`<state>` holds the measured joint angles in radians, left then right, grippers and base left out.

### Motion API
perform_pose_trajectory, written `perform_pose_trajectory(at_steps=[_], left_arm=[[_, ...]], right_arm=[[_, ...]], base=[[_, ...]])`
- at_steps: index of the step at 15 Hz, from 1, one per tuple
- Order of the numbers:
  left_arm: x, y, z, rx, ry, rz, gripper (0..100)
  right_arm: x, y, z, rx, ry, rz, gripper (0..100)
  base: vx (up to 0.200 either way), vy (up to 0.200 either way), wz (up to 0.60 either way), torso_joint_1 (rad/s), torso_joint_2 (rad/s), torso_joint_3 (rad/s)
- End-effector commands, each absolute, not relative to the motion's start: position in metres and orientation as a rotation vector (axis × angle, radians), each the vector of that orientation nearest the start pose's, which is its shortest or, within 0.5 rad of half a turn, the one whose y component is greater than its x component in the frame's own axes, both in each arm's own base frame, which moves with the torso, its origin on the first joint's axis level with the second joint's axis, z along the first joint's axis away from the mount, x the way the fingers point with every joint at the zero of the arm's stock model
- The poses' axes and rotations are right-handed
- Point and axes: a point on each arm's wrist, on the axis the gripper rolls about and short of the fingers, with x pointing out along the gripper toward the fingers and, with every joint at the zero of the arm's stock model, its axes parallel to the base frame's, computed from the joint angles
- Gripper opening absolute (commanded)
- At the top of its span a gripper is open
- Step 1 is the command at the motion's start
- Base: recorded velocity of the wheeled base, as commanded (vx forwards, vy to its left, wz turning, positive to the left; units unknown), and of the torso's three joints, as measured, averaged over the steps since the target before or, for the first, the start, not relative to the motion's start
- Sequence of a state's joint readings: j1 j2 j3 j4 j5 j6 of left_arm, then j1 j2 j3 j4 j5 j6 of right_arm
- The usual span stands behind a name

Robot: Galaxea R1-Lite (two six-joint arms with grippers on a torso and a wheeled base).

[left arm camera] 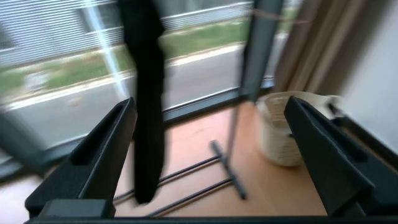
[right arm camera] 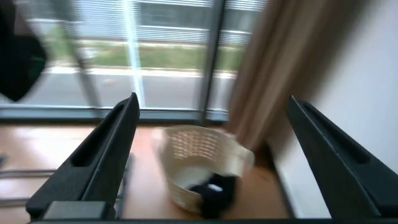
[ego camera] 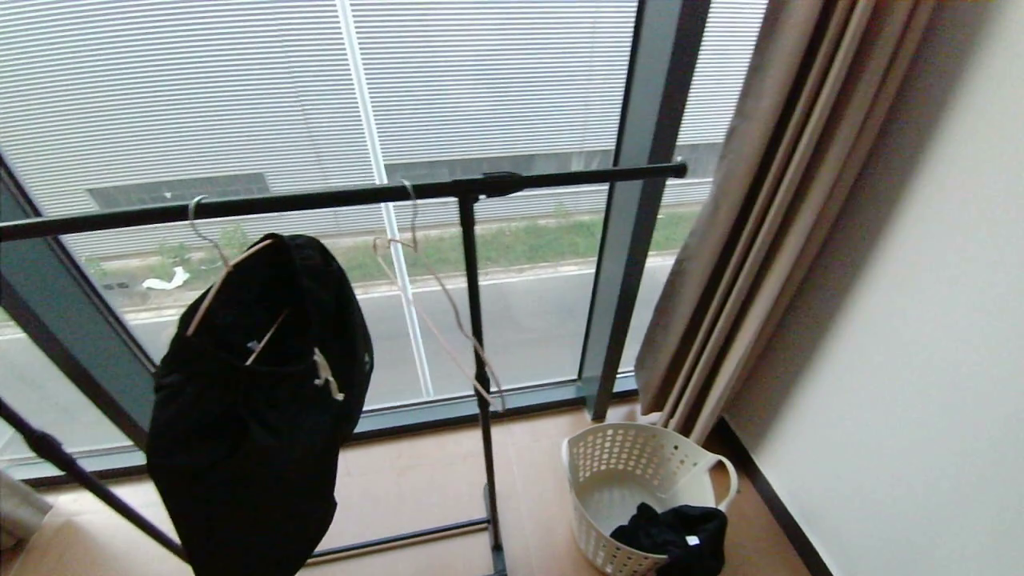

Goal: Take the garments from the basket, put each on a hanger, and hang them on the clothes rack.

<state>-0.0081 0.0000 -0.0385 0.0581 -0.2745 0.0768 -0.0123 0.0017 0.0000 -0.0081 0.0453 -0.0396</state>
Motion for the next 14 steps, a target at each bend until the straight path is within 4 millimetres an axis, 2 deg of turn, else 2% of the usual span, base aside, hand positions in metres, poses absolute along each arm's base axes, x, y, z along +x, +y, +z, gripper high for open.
perform_pose_trajectory(at_steps=[1,3,10,14], left_arm=[[-0.0266,-0.0059,0.0801,0.073,0.011,-0.283,100],[-0.0265,-0.0059,0.0802,0.069,0.013,-0.281,100],[-0.0266,-0.0059,0.0801,0.067,0.011,-0.281,100],[-0.0266,-0.0058,0.0803,0.054,0.012,-0.280,100]], right_arm=[[-0.0226,0.0013,0.0765,-0.040,-0.007,0.034,100],[-0.0226,0.0013,0.0765,-0.040,-0.007,0.034,100],[-0.0226,0.0013,0.0763,-0.040,-0.005,0.034,100],[-0.0226,0.0013,0.0763,-0.038,-0.005,0.034,100]], base=[[0.000,0.000,-0.60,0.002,0.02,0.002],[0.000,0.000,-0.60,0.000,0.00,0.005],[0.000,0.000,0.00,0.000,0.00,0.000],[0.000,0.000,0.00,-0.138,0.32,0.178]])
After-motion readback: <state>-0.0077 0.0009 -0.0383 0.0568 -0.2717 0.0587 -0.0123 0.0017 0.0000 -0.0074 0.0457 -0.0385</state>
